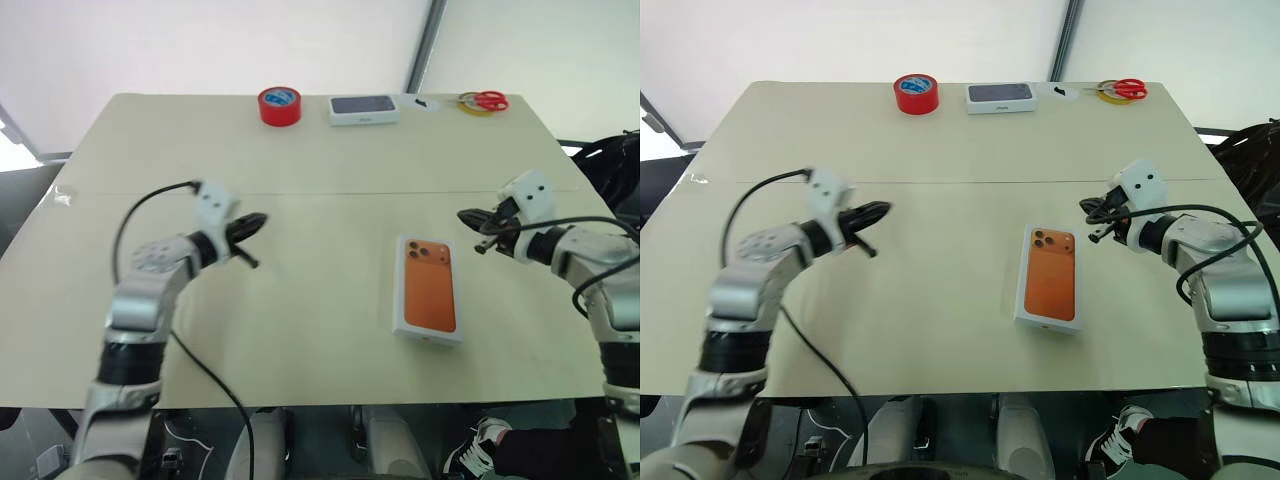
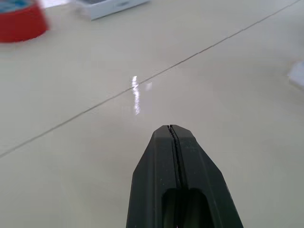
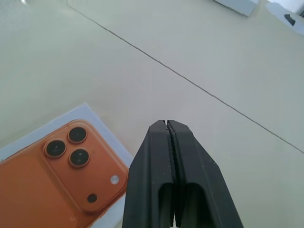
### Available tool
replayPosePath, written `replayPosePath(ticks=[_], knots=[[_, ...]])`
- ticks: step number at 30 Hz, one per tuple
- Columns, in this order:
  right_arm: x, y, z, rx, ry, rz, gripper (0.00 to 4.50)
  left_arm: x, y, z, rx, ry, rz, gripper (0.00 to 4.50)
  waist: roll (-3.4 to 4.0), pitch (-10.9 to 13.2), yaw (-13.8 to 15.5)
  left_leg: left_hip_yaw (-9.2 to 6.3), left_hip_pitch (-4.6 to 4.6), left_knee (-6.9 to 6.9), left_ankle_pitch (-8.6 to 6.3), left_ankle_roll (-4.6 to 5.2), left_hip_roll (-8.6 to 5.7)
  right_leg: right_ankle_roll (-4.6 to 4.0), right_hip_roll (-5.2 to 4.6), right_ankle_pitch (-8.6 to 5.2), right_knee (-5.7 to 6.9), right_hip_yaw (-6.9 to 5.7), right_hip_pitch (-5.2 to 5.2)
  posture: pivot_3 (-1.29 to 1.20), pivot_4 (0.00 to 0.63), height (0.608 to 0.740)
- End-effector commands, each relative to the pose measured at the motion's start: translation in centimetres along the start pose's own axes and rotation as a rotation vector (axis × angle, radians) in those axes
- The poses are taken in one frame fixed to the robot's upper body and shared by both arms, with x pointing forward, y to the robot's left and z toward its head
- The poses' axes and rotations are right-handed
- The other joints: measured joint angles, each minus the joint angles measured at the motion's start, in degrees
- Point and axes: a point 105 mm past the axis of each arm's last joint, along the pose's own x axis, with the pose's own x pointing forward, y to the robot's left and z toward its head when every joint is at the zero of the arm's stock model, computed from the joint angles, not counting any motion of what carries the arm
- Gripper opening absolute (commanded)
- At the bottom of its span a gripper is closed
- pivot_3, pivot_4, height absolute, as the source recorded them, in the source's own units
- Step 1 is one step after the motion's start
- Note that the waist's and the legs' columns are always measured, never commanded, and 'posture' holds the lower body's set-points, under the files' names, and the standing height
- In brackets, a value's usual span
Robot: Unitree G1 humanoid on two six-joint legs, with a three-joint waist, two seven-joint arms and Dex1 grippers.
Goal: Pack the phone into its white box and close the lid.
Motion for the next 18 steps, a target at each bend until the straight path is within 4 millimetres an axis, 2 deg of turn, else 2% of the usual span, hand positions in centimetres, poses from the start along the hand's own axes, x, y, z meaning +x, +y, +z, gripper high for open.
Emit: replayPosePath(ticks=[1,5,7,11,14,18], knots=[[0.5,0.1,1.4,-0.005,-0.071,0.022,0.04,-3.7,2.8,0.5,0.001,-0.031,0.137,0.0,0.0,0.0,0.1,-0.01,0.0,0.0,0.0,0.0,0.01,0.0,0.01,0.0,-0.01,-0.01,0.0,0.0,0.15,0.732],[1.6,0.7,1.5,0.007,-0.084,0.054,0.04,-6.2,4.5,-0.7,-0.01,0.012,0.232,0.0,0.0,0.0,0.1,-0.03,-0.01,0.0,0.0,0.0,-0.01,-0.01,-0.02,-0.01,-0.02,-0.04,0.03,0.0,0.15,0.732],[1.9,0.9,1.5,0.014,-0.089,0.067,0.04,-6.8,4.9,-0.8,-0.008,0.017,0.26,0.0,0.0,0.0,0.1,-0.02,0.0,0.0,0.0,-0.01,-0.02,-0.01,-0.04,-0.01,-0.02,-0.04,0.04,0.0,0.15,0.732],[2.5,2.0,0.9,0.016,-0.082,0.117,0.04,-7.2,5.5,0.0,-0.018,-0.012,0.299,0.0,0.0,0.0,0.0,-0.02,0.0,0.0,0.01,-0.02,-0.03,-0.01,-0.03,0.0,-0.01,-0.05,0.04,0.0,0.15,0.732],[2.6,2.5,1.3,0.023,-0.091,0.131,0.04,-7.2,5.7,0.3,-0.023,-0.013,0.299,0.0,0.0,0.0,-0.1,-0.01,0.02,0.0,0.01,-0.02,-0.01,0.0,-0.02,0.0,0.0,-0.05,0.03,0.0,0.15,0.732],[2.3,2.6,1.1,0.017,-0.088,0.13,0.04,-6.9,5.6,0.3,-0.02,-0.004,0.283,0.0,0.0,0.0,-0.1,-0.01,0.02,0.0,0.01,-0.02,-0.01,0.0,-0.02,0.0,0.01,-0.05,0.03,0.0,0.15,0.732]])
